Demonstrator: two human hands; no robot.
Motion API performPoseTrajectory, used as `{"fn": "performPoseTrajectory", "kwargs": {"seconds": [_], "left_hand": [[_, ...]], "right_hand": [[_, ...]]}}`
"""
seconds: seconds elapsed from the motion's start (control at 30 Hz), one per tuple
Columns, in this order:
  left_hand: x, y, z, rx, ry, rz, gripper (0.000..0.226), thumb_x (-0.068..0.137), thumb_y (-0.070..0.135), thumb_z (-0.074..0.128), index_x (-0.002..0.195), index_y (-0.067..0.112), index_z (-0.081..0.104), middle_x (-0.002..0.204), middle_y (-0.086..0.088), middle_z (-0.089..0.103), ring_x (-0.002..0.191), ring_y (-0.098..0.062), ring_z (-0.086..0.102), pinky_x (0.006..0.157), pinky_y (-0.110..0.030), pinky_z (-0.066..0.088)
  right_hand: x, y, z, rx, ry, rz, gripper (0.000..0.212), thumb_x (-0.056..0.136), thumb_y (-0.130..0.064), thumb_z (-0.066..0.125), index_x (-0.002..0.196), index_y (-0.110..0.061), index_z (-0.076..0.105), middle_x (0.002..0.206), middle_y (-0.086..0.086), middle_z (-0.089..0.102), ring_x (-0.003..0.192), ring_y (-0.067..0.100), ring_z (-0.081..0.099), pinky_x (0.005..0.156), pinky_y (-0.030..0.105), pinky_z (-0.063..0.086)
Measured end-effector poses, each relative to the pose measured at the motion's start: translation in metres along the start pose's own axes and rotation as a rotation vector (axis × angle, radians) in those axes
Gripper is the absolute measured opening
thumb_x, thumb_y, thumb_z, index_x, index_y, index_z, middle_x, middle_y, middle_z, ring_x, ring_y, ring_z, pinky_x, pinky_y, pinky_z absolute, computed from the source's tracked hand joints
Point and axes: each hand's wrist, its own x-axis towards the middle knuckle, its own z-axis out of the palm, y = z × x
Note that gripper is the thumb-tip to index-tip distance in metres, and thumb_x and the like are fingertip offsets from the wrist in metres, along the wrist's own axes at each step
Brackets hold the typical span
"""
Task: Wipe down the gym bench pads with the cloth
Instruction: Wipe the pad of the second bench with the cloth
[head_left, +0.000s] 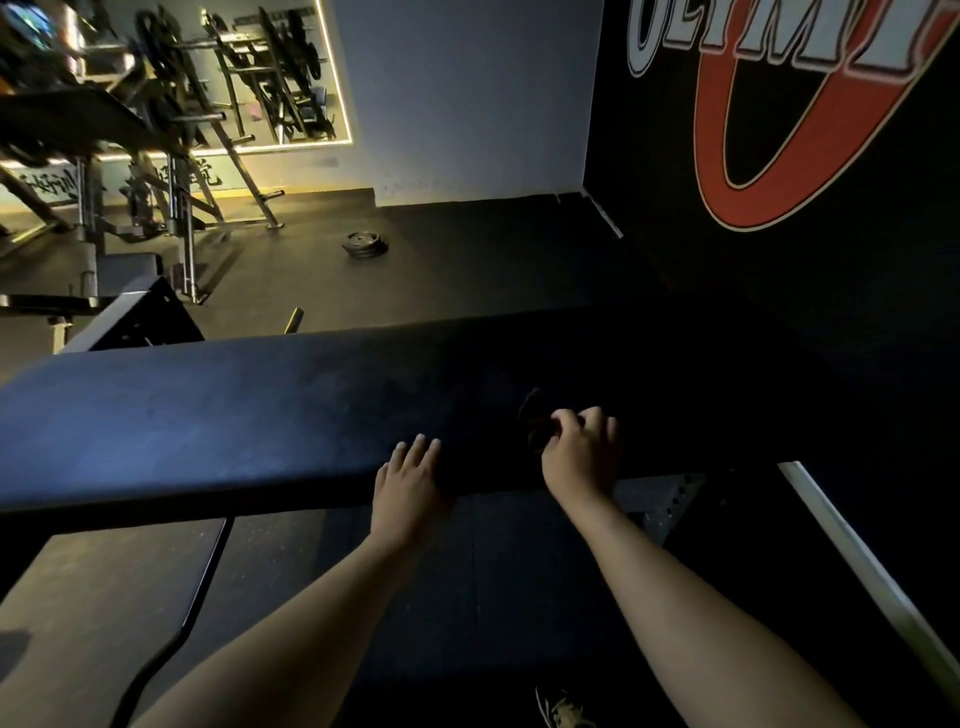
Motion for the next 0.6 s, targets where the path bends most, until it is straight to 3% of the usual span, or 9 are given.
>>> {"fn": "performPoseTrajectory", "kwargs": {"seconds": [0.1,0.23,0.4,0.5,0.6], "left_hand": [[-0.001,-0.002,-0.002,-0.011,0.009,0.013,0.075,0.097,0.039,0.056,0.160,0.024,0.018,0.168,-0.001,0.013,0.155,-0.026,0.010,0.123,-0.040,0.019],[-0.001,-0.008,0.001,-0.009,0.031,0.028,0.068,0.100,0.045,0.051,0.159,0.028,0.023,0.167,0.002,0.019,0.154,-0.023,0.014,0.123,-0.040,0.021],[0.002,-0.007,-0.006,-0.023,0.070,0.006,0.060,0.096,0.048,0.055,0.152,0.034,0.037,0.159,0.007,0.036,0.147,-0.019,0.030,0.117,-0.041,0.032],[0.006,-0.001,-0.015,-0.067,0.090,-0.032,0.048,0.098,0.043,0.052,0.145,0.036,0.044,0.150,0.009,0.044,0.140,-0.020,0.036,0.112,-0.039,0.035],[0.010,0.008,-0.020,-0.099,0.092,-0.110,0.043,0.100,0.044,0.047,0.142,0.035,0.045,0.141,0.006,0.048,0.134,-0.023,0.039,0.105,-0.040,0.036]], "right_hand": [[-0.011,-0.026,0.005,0.065,-0.076,-0.055,0.033,0.091,-0.021,0.054,0.124,-0.022,0.062,0.125,0.005,0.051,0.115,0.028,0.043,0.097,0.040,0.040],[-0.036,-0.072,0.022,0.121,-0.229,-0.311,0.035,0.093,-0.023,0.055,0.127,-0.021,0.059,0.127,0.007,0.049,0.116,0.028,0.044,0.095,0.039,0.042],[-0.020,-0.060,0.025,0.079,-0.274,-0.523,0.034,0.091,-0.022,0.056,0.125,-0.023,0.060,0.121,0.007,0.050,0.110,0.029,0.047,0.088,0.040,0.044],[0.013,-0.042,0.026,0.061,-0.200,-0.436,0.030,0.089,-0.016,0.056,0.116,-0.024,0.063,0.113,0.005,0.050,0.104,0.028,0.048,0.085,0.038,0.044],[0.049,-0.036,0.024,0.035,-0.240,-0.295,0.035,0.089,-0.011,0.052,0.119,-0.026,0.061,0.121,0.003,0.045,0.111,0.026,0.043,0.089,0.034,0.042]]}}
